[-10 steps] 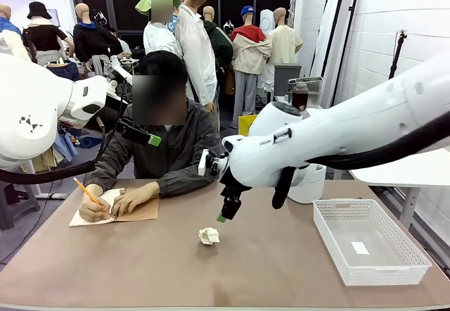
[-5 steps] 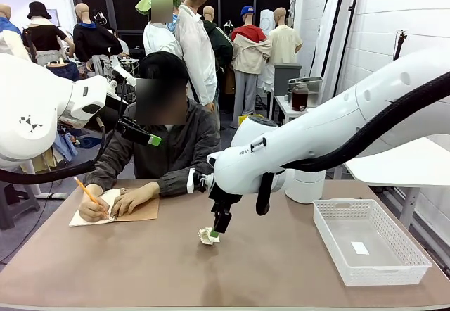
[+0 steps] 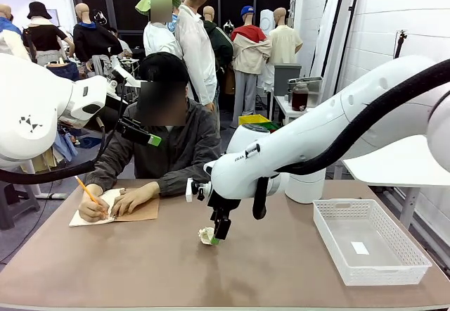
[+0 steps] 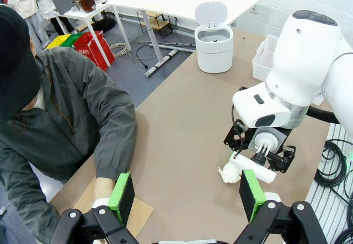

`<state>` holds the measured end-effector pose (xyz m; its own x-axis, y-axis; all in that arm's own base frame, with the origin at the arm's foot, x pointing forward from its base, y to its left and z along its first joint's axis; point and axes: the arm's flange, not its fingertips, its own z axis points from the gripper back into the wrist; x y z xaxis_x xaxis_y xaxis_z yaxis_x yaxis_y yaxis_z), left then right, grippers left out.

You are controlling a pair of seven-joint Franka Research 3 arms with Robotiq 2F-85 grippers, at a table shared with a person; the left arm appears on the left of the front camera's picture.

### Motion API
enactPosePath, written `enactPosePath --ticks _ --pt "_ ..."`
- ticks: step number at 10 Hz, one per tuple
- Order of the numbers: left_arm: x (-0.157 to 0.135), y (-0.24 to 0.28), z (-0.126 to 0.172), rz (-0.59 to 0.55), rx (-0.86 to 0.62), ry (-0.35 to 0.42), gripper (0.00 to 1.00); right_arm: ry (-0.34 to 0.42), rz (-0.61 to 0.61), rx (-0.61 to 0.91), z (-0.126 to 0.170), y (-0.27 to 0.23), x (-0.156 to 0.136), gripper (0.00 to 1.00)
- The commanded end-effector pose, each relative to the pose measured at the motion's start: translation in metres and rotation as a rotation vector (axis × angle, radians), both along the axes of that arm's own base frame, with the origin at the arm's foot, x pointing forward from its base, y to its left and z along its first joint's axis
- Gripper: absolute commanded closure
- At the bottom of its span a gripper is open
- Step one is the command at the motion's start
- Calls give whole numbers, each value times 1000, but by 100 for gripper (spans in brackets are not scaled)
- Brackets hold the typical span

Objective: Sort the paper based on its condition.
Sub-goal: If a person hands you a paper, place it in the Organizing basket , and if it's crumpled, put it in the Trash can.

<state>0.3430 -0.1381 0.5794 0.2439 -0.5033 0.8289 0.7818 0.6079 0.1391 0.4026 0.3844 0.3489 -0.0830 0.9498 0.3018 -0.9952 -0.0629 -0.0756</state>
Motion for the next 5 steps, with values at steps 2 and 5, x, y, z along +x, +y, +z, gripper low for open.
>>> enactPosePath --ticks 2,5 --pt "1 2 -1 -9 6 -3 0 -14 13 -6 -12 8 14 0" --pt "1 2 -1 -9 6 -3 0 -18 11 -11 -20 15 22 0"
